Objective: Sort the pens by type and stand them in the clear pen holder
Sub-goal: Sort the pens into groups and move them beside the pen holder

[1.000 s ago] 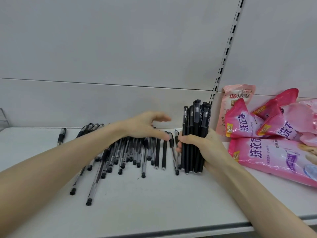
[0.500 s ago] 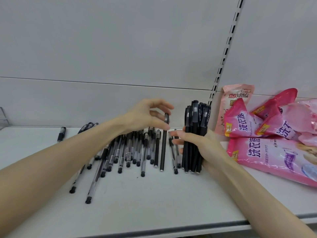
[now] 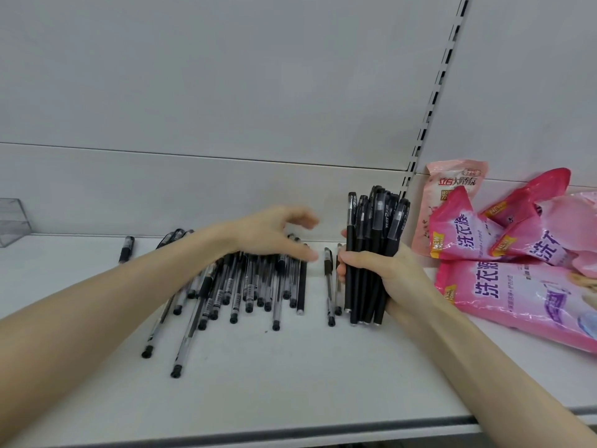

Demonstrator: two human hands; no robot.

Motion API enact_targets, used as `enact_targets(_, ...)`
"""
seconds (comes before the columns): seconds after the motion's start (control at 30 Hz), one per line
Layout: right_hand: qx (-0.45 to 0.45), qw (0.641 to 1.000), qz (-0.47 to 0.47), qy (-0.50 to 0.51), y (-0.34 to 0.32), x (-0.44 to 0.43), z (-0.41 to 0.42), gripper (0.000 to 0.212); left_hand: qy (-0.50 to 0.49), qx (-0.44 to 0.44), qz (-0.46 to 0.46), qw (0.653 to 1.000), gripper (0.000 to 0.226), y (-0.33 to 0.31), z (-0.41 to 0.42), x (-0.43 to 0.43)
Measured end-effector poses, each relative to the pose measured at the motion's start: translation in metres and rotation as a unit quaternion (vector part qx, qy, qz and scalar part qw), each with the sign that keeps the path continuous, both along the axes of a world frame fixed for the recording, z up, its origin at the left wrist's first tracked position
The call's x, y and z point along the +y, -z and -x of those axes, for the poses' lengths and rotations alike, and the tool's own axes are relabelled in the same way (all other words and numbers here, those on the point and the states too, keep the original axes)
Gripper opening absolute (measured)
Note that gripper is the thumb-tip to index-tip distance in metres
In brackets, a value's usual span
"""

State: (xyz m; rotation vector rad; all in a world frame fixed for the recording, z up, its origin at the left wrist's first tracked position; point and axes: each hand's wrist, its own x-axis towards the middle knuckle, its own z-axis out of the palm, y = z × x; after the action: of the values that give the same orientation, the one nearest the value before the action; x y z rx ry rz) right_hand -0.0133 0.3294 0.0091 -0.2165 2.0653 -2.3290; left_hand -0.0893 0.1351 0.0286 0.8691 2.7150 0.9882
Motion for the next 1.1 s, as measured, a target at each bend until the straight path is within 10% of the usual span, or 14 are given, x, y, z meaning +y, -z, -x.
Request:
enact_targets(0.23,0.005,0.999,-0.052,0.005,0.000,0.000,0.004,0.011,0.022,-0.045,0.063,0.997,0.065,0.011,0.005,-0.002)
enact_targets(0.53,-0.019,0.999,0.000,-0.039,0.000,-0.004,0.002,0.017,0.000,0.020,-0.289,0.957,0.041,-0.028,-0.023,0.004)
enact_targets(0.7,0.009,0.992,0.019,-0.122,-0.007,-0.011,-0.009,0.040,0.002,0.084,-0.307,0.948,0.037,-0.043,-0.043,0.016)
enact_targets(1.1,0.158,0.975,-0.104,-0.121,0.000,-0.044,-0.026,0.010,0.064,-0.056,-0.337,0.938,0.058,-0.040,-0.085,0.004)
